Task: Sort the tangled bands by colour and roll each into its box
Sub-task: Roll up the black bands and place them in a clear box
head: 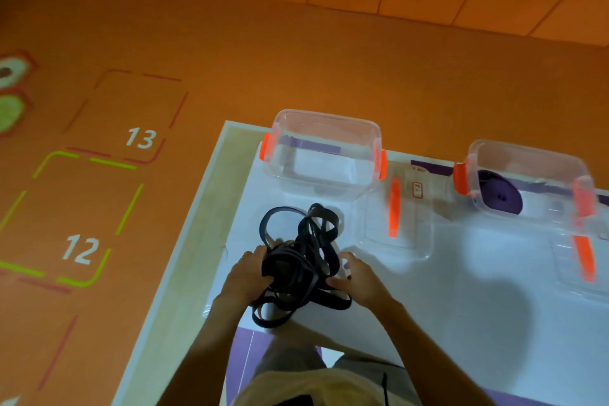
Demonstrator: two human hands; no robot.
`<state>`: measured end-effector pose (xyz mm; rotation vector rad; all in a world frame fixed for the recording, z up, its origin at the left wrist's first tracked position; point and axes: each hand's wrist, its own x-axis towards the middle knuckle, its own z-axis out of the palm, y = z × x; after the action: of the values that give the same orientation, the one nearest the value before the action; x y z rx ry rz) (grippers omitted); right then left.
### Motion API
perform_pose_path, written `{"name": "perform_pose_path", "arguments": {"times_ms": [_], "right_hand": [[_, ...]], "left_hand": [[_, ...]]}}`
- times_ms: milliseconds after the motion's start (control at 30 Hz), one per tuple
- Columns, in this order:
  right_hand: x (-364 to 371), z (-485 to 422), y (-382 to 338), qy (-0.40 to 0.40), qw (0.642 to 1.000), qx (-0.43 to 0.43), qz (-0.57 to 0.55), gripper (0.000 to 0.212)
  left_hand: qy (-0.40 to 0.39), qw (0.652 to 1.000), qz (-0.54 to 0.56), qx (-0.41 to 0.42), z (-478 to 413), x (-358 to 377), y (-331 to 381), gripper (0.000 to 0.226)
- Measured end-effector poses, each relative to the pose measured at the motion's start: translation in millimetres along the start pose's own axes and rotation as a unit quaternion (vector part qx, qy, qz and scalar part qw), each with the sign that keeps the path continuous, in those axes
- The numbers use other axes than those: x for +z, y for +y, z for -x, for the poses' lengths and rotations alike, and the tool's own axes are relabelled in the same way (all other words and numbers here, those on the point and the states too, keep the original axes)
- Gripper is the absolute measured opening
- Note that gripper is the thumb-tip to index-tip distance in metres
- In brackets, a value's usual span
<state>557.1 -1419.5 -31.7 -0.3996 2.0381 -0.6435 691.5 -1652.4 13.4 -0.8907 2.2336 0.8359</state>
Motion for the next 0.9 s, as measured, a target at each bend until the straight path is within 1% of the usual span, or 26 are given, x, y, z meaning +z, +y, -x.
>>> {"name": "perform_pose_path", "arguments": {"times_ms": [33,100,167,200,267,300,400,467,500,567,667,800,900], "right_hand": [[5,-2,-1,0.017,1.000,0.010,-0.020,0.055],[12,-6,-7,0.066,0.996,0.020,-0.049,0.029],[14,-10,-11,0.144,0.989,0.028,-0.037,0.009],[13,-10,-12,0.177,0.983,0.030,-0.042,0.002],[6,-8,-15,0.229,0.971,0.028,-0.063,0.009],[2,-6,-17,0.247,0.965,0.027,-0.085,0.010],[-15,-1,-20,0.296,0.933,0.025,-0.203,0.010],[-25,5,-22,0.327,0.907,0.021,-0.266,0.009],[-28,8,-23,0.342,0.899,0.015,-0.272,0.011],[-31,15,-25,0.365,0.897,-0.008,-0.249,0.015],[-31,24,-36,0.364,0.896,-0.053,-0.247,0.019],[-34,36,-53,0.353,0.887,-0.127,-0.268,0.023],[-42,50,-68,0.335,0.881,-0.187,-0.277,0.031]], "left_hand": [[0.011,1.000,0.019,0.018,-1,3,-4,0.054],[0.041,0.997,0.050,0.041,-2,5,-10,0.044],[0.076,0.992,0.092,0.050,0,2,-12,0.038],[0.089,0.987,0.122,0.050,1,-1,-12,0.035],[0.093,0.978,0.178,0.052,3,-8,-14,0.031],[0.089,0.974,0.200,0.055,3,-11,-15,0.029],[0.102,0.962,0.245,0.071,4,-20,-21,0.024],[0.131,0.961,0.231,0.083,3,-24,-22,0.026],[0.136,0.963,0.219,0.083,4,-26,-22,0.027],[0.128,0.966,0.208,0.087,4,-27,-19,0.030],[0.120,0.970,0.175,0.123,1,-26,-13,0.033],[0.075,0.963,0.188,0.178,-4,-25,8,0.036],[0.058,0.961,0.183,0.199,-8,-25,22,0.035]]}}
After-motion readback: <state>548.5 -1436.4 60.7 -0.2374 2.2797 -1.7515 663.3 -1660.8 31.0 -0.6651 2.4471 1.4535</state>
